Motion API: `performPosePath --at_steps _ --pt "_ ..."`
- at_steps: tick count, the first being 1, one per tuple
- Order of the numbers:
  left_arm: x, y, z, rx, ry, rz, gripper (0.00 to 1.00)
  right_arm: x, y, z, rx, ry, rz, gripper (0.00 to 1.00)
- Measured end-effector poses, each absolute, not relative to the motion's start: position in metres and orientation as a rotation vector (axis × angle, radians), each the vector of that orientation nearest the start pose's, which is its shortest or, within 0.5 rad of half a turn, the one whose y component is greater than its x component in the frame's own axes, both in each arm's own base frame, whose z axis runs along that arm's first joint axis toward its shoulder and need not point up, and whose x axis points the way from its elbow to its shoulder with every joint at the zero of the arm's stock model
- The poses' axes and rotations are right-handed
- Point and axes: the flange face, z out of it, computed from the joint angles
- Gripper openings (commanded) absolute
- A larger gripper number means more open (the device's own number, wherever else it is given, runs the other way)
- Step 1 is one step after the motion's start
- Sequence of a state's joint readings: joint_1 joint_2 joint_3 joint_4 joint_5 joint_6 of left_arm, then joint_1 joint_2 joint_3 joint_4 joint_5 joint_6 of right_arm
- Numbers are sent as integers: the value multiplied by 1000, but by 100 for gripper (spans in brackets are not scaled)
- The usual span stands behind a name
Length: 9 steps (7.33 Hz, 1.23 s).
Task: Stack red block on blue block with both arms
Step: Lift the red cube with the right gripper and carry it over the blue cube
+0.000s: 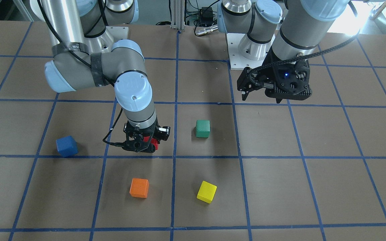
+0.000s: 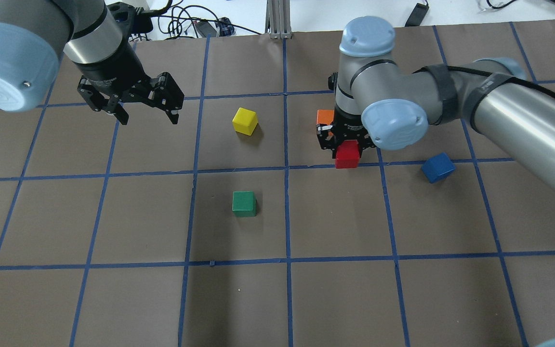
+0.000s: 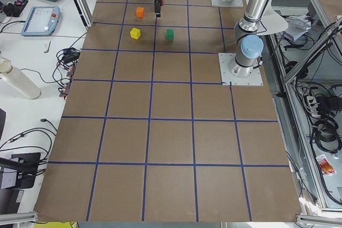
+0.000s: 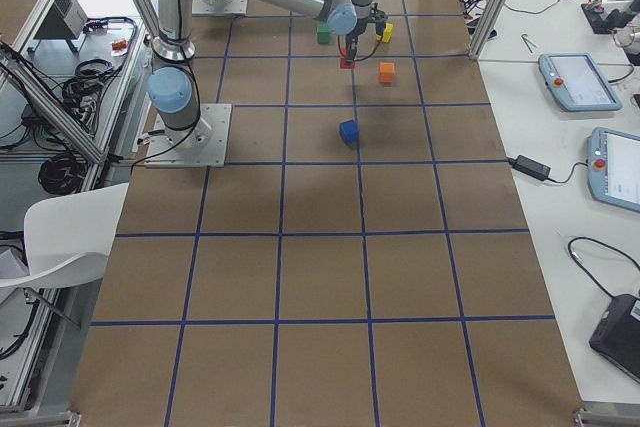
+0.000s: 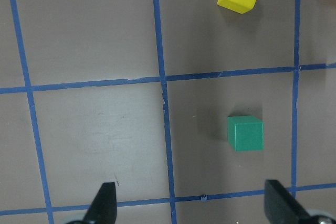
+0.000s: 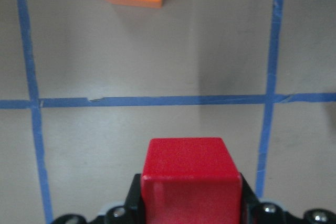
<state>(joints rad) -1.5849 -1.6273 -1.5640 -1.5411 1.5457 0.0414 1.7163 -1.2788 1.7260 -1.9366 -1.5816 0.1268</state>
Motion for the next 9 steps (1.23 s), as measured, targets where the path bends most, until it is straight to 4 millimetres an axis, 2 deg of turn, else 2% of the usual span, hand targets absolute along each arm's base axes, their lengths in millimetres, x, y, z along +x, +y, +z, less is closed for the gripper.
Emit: performPosePath --at_steps 2,5,6,7,9 --pt "-142 -511 467 85 3164 28 100 150 -537 311 -205 3166 142 8" --pt "-141 -512 468 84 3161 24 100 59 -534 310 -476 3178 202 7" --pt "-141 -512 469 84 3161 23 100 40 -531 301 -513 3169 225 7" --pt "-141 -512 469 83 3161 22 100 30 -529 294 -537 3165 226 7" --pt "-141 -512 469 84 3160 22 100 23 -533 279 -609 3147 221 9"
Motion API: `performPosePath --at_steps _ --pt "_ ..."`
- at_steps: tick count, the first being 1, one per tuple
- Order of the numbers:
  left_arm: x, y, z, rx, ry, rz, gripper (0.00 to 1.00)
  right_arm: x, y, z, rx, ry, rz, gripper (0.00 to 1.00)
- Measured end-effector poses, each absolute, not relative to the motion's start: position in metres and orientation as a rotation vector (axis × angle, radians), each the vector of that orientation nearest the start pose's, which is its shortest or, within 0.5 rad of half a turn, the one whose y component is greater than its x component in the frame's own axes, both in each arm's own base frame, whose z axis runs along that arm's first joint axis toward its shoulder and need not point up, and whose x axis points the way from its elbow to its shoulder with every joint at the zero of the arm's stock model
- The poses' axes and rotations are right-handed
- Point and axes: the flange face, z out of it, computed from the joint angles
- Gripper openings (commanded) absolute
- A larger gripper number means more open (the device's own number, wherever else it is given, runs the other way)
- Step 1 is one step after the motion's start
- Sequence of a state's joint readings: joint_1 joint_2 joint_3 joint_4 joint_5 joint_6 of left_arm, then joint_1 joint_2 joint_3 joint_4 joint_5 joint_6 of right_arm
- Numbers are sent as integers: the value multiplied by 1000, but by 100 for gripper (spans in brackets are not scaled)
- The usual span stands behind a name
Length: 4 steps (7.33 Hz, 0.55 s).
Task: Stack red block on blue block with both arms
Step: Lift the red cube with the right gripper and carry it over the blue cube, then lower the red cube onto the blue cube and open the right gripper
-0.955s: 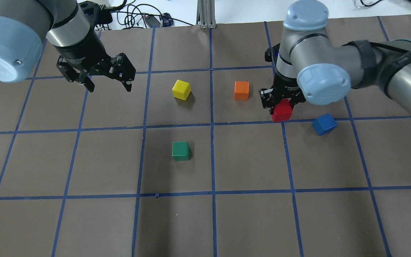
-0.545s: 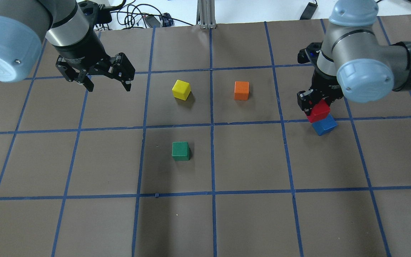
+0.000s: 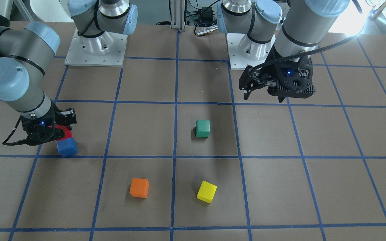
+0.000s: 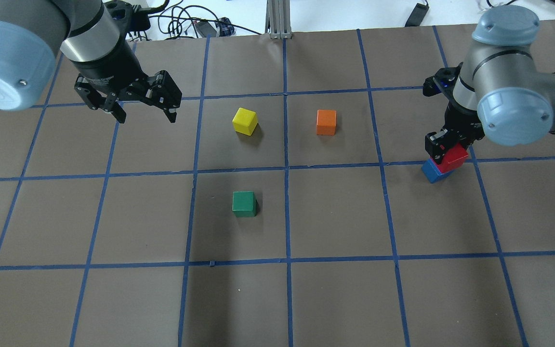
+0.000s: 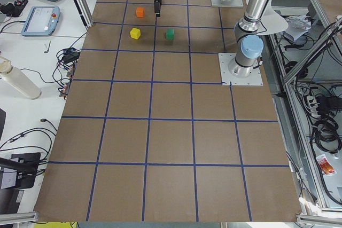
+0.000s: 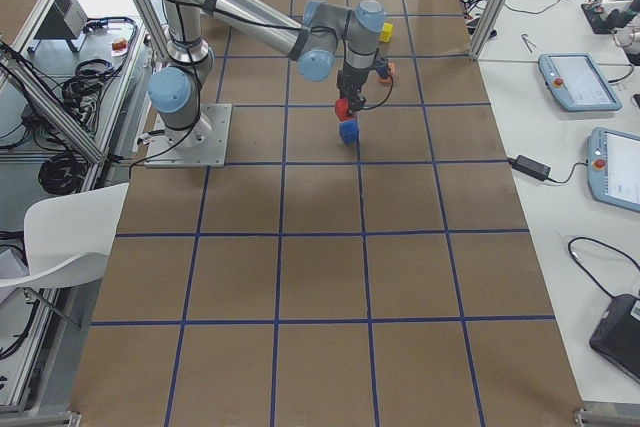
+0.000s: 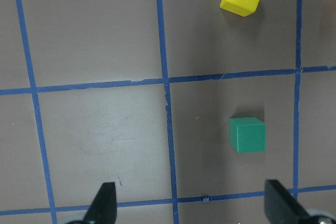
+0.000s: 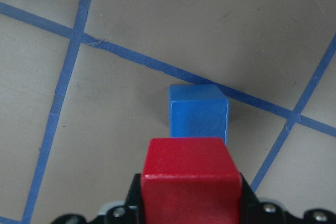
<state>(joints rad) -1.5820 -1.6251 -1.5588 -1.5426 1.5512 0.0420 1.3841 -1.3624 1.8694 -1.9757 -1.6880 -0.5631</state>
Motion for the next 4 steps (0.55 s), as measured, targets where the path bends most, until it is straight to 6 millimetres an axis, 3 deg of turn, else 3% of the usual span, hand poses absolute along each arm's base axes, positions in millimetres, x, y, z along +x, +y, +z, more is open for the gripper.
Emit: performPosePath --at_steps 4 --pt "-142 -510 467 87 3160 30 100 18 -548 259 -580 3172 150 10"
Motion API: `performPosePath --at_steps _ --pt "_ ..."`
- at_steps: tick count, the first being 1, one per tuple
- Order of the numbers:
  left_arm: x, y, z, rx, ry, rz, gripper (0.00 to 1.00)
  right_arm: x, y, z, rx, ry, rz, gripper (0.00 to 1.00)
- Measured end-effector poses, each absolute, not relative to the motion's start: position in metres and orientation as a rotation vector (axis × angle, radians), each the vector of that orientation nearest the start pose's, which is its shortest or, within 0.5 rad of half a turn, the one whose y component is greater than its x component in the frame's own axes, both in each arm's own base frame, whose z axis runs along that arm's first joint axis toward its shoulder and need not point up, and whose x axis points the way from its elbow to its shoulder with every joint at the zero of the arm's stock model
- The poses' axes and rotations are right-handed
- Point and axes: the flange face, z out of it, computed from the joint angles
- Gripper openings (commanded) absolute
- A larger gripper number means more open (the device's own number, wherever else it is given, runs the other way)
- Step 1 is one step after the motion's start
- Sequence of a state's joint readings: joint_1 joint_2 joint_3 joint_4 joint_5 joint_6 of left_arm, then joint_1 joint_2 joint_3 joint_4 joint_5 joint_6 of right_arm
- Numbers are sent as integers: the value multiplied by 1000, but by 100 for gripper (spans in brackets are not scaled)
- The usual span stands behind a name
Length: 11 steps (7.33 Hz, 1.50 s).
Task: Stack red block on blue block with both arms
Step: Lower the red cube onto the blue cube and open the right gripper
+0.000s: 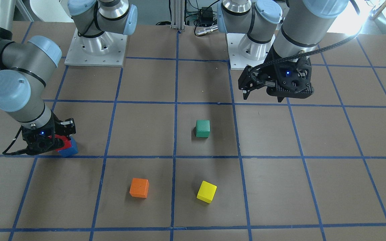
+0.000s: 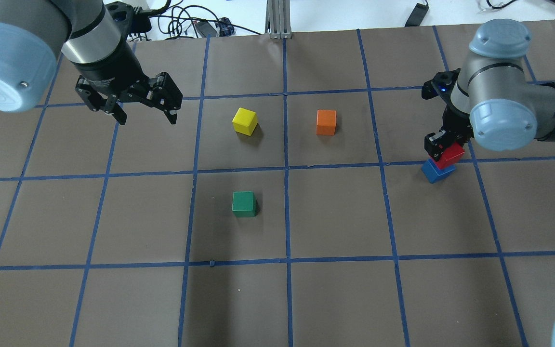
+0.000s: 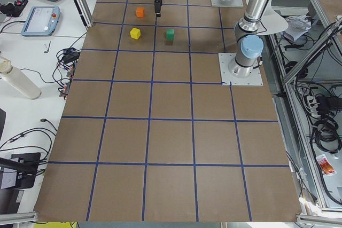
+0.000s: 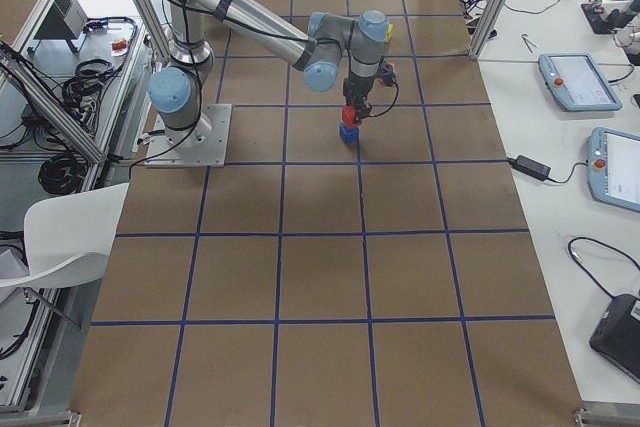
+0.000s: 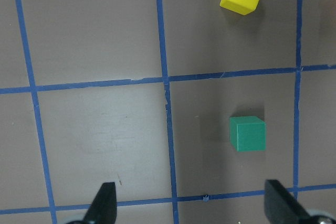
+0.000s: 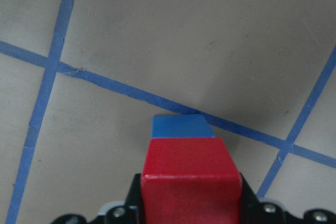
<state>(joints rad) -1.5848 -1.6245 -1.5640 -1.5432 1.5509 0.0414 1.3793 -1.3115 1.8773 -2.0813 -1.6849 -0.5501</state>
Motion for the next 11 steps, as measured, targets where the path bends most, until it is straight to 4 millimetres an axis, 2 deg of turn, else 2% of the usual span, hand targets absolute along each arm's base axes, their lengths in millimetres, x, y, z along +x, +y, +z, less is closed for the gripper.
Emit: performPosePath --at_steps 1,3,4,5,6,7,8,9,11 --pt "-143 -510 467 88 3161 30 100 18 -546 256 -556 3177 148 12" --pt "-142 -510 467 87 3161 29 100 18 -545 252 -550 3177 154 21" --pt "-142 -510 467 87 3161 29 100 18 -545 251 -553 3178 157 35" --pt "-142 -510 467 87 3161 29 100 18 -544 250 -553 3177 160 57" --pt "-142 -510 467 87 3162 29 100 18 -545 249 -550 3175 161 67" --pt "-142 -511 467 87 3161 28 100 18 -545 247 -551 3172 162 70" --pt "-142 -511 467 87 3161 27 100 17 -545 247 -550 3171 163 81" --pt "-142 -511 467 87 3161 27 100 17 -545 247 -549 3171 163 100" --pt "-142 -511 467 87 3160 27 100 15 -548 252 -547 3181 149 100"
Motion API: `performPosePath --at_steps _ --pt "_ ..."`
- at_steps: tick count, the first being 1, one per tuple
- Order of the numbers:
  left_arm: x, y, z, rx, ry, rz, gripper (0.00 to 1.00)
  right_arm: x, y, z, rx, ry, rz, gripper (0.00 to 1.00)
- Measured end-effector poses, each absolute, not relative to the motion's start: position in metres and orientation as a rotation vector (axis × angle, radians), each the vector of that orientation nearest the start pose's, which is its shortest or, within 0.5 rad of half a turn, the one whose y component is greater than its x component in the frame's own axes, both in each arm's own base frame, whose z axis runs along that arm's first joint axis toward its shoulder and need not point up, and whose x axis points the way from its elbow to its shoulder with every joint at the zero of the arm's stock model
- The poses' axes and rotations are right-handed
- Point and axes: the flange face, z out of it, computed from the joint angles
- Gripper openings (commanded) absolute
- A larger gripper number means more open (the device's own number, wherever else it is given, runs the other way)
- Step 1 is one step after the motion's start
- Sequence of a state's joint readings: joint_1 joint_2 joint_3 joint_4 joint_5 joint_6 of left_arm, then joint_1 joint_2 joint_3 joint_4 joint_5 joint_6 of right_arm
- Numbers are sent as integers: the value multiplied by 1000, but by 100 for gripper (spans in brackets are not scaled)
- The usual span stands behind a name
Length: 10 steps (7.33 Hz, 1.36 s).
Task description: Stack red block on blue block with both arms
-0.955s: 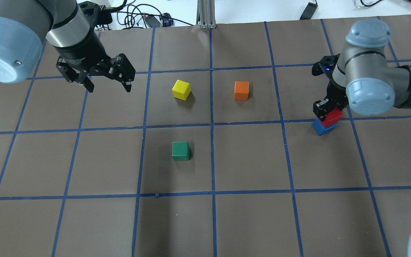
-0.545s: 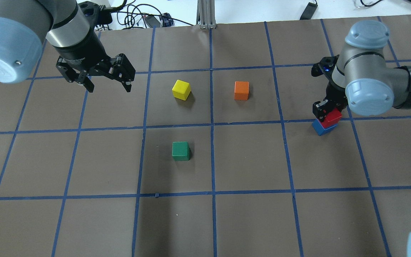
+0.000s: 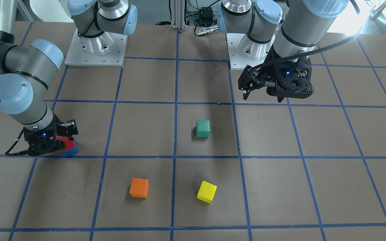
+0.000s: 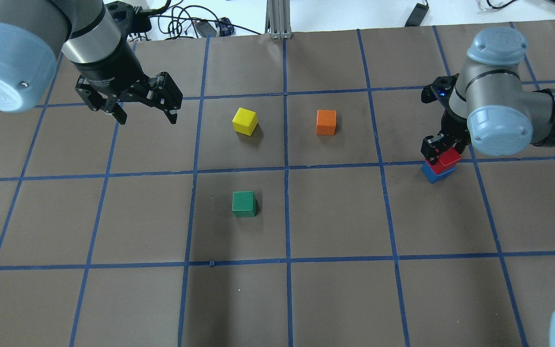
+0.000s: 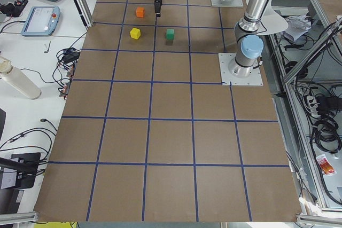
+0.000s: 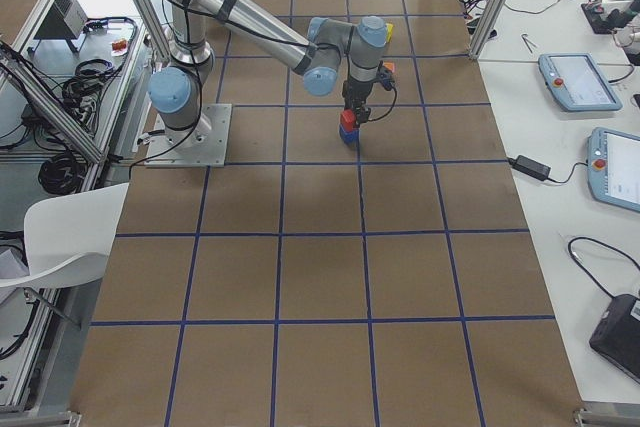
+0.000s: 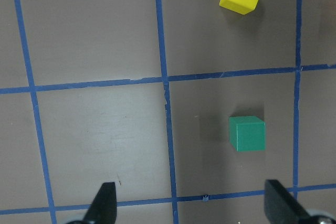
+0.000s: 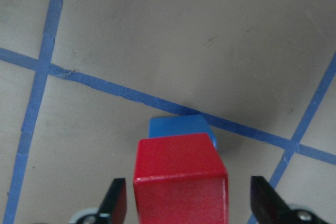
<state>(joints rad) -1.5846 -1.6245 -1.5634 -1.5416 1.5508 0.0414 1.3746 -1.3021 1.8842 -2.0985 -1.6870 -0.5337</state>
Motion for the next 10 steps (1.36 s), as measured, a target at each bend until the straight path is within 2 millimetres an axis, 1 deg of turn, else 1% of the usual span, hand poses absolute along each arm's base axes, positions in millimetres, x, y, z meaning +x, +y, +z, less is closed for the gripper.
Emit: performPosePath --at_steps 1,2,3,4,5,6,7,8,9,10 --pt "-142 -511 467 87 3161 27 100 14 -555 268 -535 3197 116 100" --pt "-142 -511 467 87 3161 27 100 16 -563 292 -479 3205 83 100" --pt "-142 -511 467 87 3162 27 100 26 -567 319 -377 3189 60 100" --pt "-143 -511 468 87 3162 26 100 51 -566 349 -302 3160 41 100" --pt "-143 -511 467 87 3162 27 100 82 -559 382 -285 3148 23 100" --pt "-143 -510 467 87 3162 28 100 108 -546 418 -275 3141 15 100" --pt "-143 -510 466 86 3162 30 100 129 -531 452 -236 3134 10 100" --pt "-144 -510 466 85 3162 30 100 152 -517 477 -197 3130 -18 100" --pt "-144 -509 470 87 3161 20 100 172 -512 483 -182 3129 -43 100" --pt "-145 -508 476 90 3162 -1 100 183 -514 478 -166 3129 -62 100"
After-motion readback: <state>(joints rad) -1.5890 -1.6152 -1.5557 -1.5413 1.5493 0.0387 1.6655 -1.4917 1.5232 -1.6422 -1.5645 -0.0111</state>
